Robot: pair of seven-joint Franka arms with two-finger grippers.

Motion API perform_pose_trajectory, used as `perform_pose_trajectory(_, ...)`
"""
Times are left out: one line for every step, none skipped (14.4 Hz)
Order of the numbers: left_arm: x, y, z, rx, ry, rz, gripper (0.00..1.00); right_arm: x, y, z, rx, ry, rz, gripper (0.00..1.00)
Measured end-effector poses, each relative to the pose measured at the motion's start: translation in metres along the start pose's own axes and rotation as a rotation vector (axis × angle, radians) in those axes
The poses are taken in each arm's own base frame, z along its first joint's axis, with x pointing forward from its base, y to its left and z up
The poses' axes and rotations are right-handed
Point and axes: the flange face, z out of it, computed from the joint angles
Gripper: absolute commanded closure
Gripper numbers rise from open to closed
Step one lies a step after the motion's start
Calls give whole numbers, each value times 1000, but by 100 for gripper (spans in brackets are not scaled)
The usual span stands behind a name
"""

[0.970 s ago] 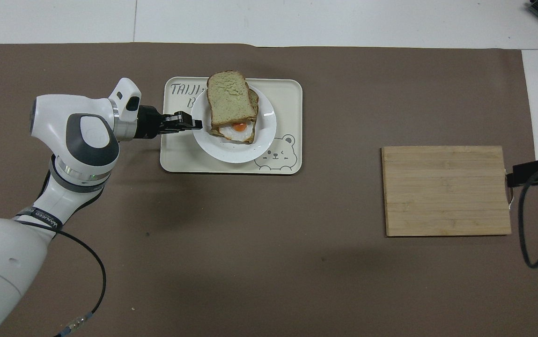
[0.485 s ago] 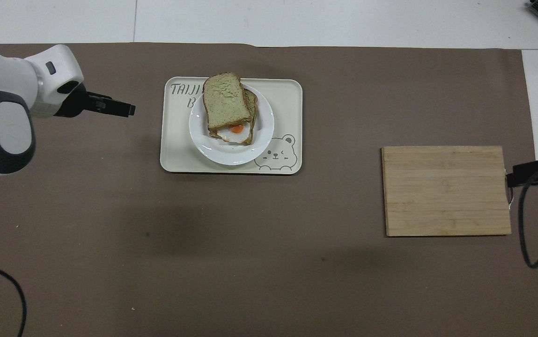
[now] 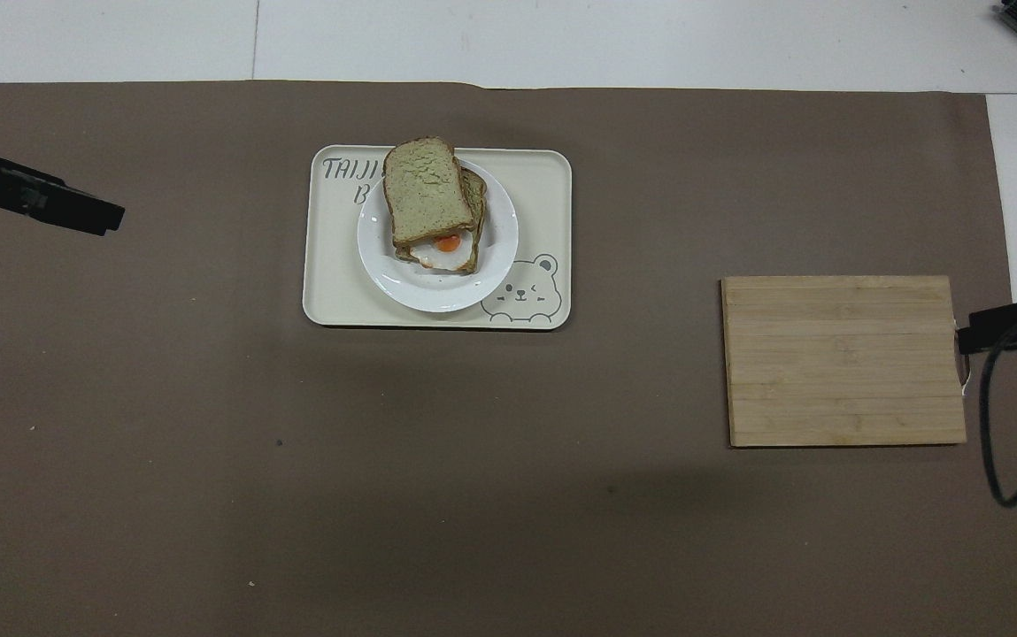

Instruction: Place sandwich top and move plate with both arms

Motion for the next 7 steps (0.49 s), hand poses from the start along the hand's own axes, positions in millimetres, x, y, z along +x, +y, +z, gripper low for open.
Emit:
perform_pose_trajectory(-13,5,-18,11,-16,-12,0,0,0,0,0,0,0,0)
perform_pose_trajectory(-26,10,-29,5,-54,-35,0,0,0,0,0,0,0,0)
perform_pose_trajectory(-38,15,-33,-7,-99,-62,0,0,0,0,0,0,0,0)
perform_pose_trajectory(-46,18,-33,-17,-139,-89,0,0,0,0,0,0,0,0)
perform_pose_trajectory(-51,19,-31,-22,-165,-114,0,0,0,0,0,0,0,0)
perform_pose_trajectory(-54,18,-27,-24,-186,-135,0,0,0,0,0,0,0,0)
perform_pose_trajectory(-56,16,-24,-22,-198,-158,0,0,0,0,0,0,0,0)
